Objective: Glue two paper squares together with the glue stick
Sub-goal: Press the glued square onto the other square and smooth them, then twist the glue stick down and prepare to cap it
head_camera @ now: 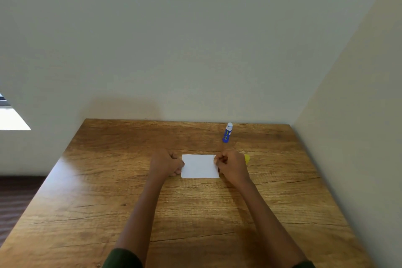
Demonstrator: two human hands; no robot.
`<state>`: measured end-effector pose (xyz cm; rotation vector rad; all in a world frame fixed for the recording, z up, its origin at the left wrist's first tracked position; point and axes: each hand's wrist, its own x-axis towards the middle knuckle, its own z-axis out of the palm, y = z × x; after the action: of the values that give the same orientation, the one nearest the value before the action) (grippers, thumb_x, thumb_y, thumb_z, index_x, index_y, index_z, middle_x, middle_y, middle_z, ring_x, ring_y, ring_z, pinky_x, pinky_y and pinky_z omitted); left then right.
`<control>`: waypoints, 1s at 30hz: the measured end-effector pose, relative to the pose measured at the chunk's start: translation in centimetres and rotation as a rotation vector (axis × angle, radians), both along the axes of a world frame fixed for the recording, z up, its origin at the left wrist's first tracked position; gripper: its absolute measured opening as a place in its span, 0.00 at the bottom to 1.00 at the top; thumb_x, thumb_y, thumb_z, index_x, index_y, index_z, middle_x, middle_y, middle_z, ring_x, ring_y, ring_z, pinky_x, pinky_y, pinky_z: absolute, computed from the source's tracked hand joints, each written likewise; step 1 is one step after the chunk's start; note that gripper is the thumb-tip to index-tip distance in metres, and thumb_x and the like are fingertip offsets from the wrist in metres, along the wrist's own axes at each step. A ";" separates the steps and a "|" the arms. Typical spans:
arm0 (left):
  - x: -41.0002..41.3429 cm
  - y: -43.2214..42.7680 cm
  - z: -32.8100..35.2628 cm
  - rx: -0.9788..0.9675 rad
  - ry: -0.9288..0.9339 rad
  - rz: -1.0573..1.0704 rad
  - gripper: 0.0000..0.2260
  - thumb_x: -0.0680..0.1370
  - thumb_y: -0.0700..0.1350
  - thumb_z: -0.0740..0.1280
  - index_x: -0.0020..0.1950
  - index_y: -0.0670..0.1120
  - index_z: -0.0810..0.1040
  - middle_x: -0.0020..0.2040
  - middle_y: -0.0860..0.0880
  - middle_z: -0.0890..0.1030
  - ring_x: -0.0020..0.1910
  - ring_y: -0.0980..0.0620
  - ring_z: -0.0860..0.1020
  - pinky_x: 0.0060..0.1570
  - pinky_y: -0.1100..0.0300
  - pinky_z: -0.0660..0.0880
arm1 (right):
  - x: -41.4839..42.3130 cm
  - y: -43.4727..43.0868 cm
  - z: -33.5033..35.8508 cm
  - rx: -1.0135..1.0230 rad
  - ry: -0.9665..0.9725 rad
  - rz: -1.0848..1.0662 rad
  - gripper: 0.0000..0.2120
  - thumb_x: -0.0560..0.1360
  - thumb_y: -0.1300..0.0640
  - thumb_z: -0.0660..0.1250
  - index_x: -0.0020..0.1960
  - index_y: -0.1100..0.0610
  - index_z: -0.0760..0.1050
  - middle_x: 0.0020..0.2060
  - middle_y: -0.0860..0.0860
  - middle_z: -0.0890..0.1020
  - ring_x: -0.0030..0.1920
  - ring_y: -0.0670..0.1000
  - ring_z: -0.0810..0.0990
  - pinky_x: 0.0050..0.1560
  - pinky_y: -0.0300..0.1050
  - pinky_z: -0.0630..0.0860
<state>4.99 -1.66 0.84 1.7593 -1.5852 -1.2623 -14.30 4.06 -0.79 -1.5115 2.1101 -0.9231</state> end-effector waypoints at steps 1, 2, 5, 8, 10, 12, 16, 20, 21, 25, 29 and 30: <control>0.0 0.0 -0.1 -0.012 0.004 -0.001 0.04 0.68 0.35 0.72 0.34 0.40 0.79 0.31 0.41 0.82 0.26 0.52 0.79 0.28 0.63 0.78 | -0.1 0.0 0.0 0.006 -0.009 0.000 0.05 0.72 0.64 0.69 0.47 0.62 0.82 0.44 0.55 0.84 0.42 0.49 0.80 0.45 0.41 0.78; 0.1 0.0 -0.2 -0.020 0.009 0.000 0.05 0.68 0.35 0.72 0.33 0.41 0.79 0.32 0.41 0.83 0.27 0.52 0.79 0.29 0.62 0.78 | -0.3 0.0 0.0 0.009 -0.031 -0.006 0.05 0.73 0.64 0.68 0.47 0.62 0.82 0.43 0.56 0.84 0.41 0.51 0.81 0.46 0.46 0.80; 0.2 0.0 -0.5 -0.026 0.038 -0.012 0.05 0.70 0.38 0.73 0.35 0.41 0.79 0.32 0.42 0.82 0.28 0.52 0.80 0.27 0.63 0.77 | -0.8 -0.2 0.4 -0.031 -0.109 -0.080 0.05 0.73 0.64 0.67 0.48 0.61 0.80 0.43 0.56 0.84 0.41 0.53 0.83 0.46 0.51 0.82; 0.3 -0.1 -0.8 -0.032 0.073 -0.023 0.04 0.71 0.39 0.72 0.38 0.40 0.80 0.31 0.43 0.82 0.27 0.53 0.80 0.26 0.64 0.76 | -1.3 -0.8 1.3 -0.107 -0.076 -0.153 0.08 0.73 0.65 0.66 0.51 0.63 0.79 0.46 0.56 0.83 0.45 0.51 0.82 0.44 0.39 0.77; 0.3 -0.1 -0.8 -0.036 0.089 -0.021 0.05 0.72 0.40 0.72 0.40 0.39 0.80 0.31 0.43 0.82 0.27 0.52 0.80 0.27 0.63 0.77 | -1.4 -1.4 1.8 -0.120 -0.054 -0.179 0.09 0.73 0.66 0.66 0.53 0.63 0.77 0.46 0.55 0.82 0.46 0.52 0.80 0.43 0.40 0.75; 0.2 -0.1 -0.8 -0.034 0.114 -0.017 0.07 0.72 0.42 0.71 0.42 0.38 0.81 0.31 0.43 0.81 0.28 0.51 0.80 0.28 0.61 0.77 | -1.3 -2.1 1.9 -0.104 -0.039 -0.200 0.07 0.73 0.66 0.66 0.51 0.64 0.76 0.43 0.54 0.80 0.43 0.53 0.78 0.37 0.38 0.71; 0.1 0.0 -0.6 -0.032 0.141 0.011 0.07 0.74 0.44 0.70 0.43 0.40 0.81 0.33 0.42 0.82 0.29 0.50 0.80 0.30 0.60 0.78 | -1.6 -3.8 1.8 -0.060 -0.015 -0.234 0.07 0.72 0.64 0.68 0.49 0.64 0.74 0.41 0.55 0.78 0.40 0.52 0.75 0.31 0.38 0.63; 0.0 0.4 -0.2 -0.043 0.204 0.028 0.04 0.75 0.43 0.69 0.45 0.43 0.80 0.33 0.44 0.81 0.29 0.51 0.79 0.27 0.63 0.77 | -2.0 -5.0 1.7 -0.036 -0.030 -0.231 0.09 0.72 0.62 0.70 0.50 0.65 0.76 0.45 0.59 0.81 0.43 0.55 0.78 0.41 0.43 0.69; -0.1 0.5 -0.2 -0.047 0.232 0.046 0.04 0.75 0.42 0.68 0.45 0.42 0.80 0.34 0.44 0.81 0.29 0.52 0.78 0.27 0.63 0.77 | -2.2 -5.1 1.8 -0.040 -0.049 -0.231 0.10 0.72 0.62 0.70 0.51 0.65 0.76 0.47 0.59 0.82 0.45 0.55 0.79 0.42 0.43 0.70; -0.4 0.8 -0.1 -0.075 0.314 0.097 0.04 0.75 0.42 0.68 0.47 0.42 0.80 0.37 0.44 0.82 0.31 0.51 0.79 0.33 0.58 0.79 | -2.9 -5.2 2.3 -0.053 -0.142 -0.182 0.11 0.72 0.61 0.69 0.53 0.63 0.76 0.48 0.58 0.82 0.48 0.57 0.79 0.44 0.44 0.71; -2.1 1.8 0.1 -0.182 0.367 0.073 0.04 0.76 0.41 0.67 0.50 0.46 0.78 0.44 0.49 0.82 0.38 0.53 0.80 0.34 0.61 0.77 | -2.7 -4.3 3.2 -0.034 -0.281 -0.072 0.12 0.73 0.58 0.69 0.55 0.59 0.74 0.47 0.54 0.81 0.45 0.52 0.78 0.41 0.43 0.72; -2.6 2.1 0.1 -0.198 0.399 0.060 0.06 0.75 0.41 0.67 0.51 0.47 0.78 0.45 0.50 0.82 0.42 0.53 0.80 0.36 0.61 0.77 | -2.5 -3.9 3.5 -0.022 -0.277 -0.051 0.11 0.74 0.56 0.68 0.54 0.59 0.75 0.46 0.54 0.81 0.43 0.50 0.78 0.39 0.41 0.72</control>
<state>2.37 0.41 0.97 1.3247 -1.3638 -1.2827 -16.77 0.21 2.68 -1.2623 1.9514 -1.1071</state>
